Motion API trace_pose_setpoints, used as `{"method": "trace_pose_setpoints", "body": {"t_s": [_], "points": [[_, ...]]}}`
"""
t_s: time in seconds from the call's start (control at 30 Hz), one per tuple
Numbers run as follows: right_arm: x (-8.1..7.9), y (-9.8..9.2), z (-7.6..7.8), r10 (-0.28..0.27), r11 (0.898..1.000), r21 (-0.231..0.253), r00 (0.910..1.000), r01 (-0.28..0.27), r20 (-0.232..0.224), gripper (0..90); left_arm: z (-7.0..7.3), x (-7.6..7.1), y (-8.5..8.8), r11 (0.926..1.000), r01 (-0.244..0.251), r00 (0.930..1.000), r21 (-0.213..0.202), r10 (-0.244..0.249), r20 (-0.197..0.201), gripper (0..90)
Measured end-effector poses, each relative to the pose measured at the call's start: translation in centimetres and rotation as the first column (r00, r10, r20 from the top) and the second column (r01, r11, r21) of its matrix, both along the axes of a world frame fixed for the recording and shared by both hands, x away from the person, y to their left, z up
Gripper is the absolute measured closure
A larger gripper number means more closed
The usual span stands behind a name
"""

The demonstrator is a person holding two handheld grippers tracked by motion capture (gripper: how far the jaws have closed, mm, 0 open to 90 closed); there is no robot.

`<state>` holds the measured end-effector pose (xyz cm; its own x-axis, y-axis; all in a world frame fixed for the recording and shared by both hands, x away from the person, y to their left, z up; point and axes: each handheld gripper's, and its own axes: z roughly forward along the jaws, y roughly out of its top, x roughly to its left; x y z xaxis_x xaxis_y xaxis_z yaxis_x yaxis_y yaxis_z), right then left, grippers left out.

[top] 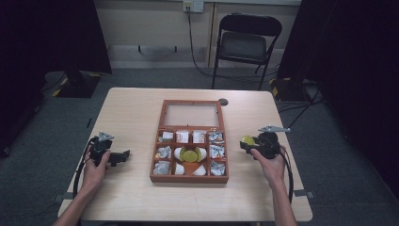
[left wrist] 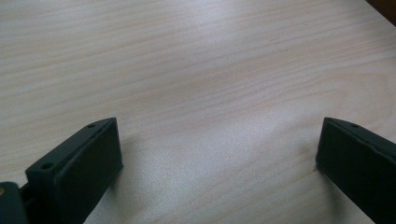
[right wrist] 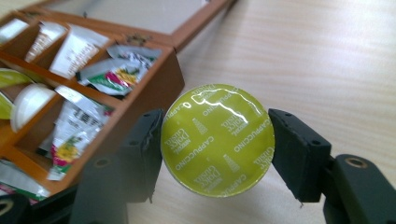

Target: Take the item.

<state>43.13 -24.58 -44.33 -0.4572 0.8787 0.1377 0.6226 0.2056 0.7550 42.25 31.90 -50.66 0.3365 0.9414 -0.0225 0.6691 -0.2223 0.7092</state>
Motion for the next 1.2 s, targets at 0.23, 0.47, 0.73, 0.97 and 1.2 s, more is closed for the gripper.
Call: {"method": "trace_pose_setpoints", "body": {"t_s": [0.23, 0.47, 0.73, 0.97, 1.2], "points": [[0.4, 0.1, -1.4, -0.005, 1.000, -0.026, 0.9993, 0.004, -0.037, 38.1, 0.0, 0.0, 0.0, 1.0000, 0.000, 1.0000, 0.001, 0.000, 0.001, 0.0], [0.6, 0.1, -2.0, -0.010, 0.999, -0.036, 0.9988, 0.009, -0.047, 38.1, 0.0, 0.0, 0.0, 1.0000, 0.000, 1.0000, 0.001, 0.000, 0.001, 0.0], [0.9, 0.4, -2.5, -0.014, 0.999, -0.052, 0.9984, 0.012, -0.054, 38.0, 0.0, 0.0, 0.0, 1.0000, 0.000, 1.0000, -0.001, 0.000, 0.000, 0.0], [1.1, 0.7, -2.7, -0.014, 0.998, -0.061, 0.9981, 0.011, -0.060, 37.9, 0.0, 0.0, 0.0, 1.0000, 0.000, 1.0000, 0.001, 0.000, 0.001, 0.0], [1.3, 0.9, -3.0, -0.014, 0.998, -0.064, 0.9977, 0.010, -0.067, 37.9, 0.0, 0.0, 0.0, 1.0000, 0.001, 1.0000, -0.001, -0.001, 0.000, 0.0]]}}
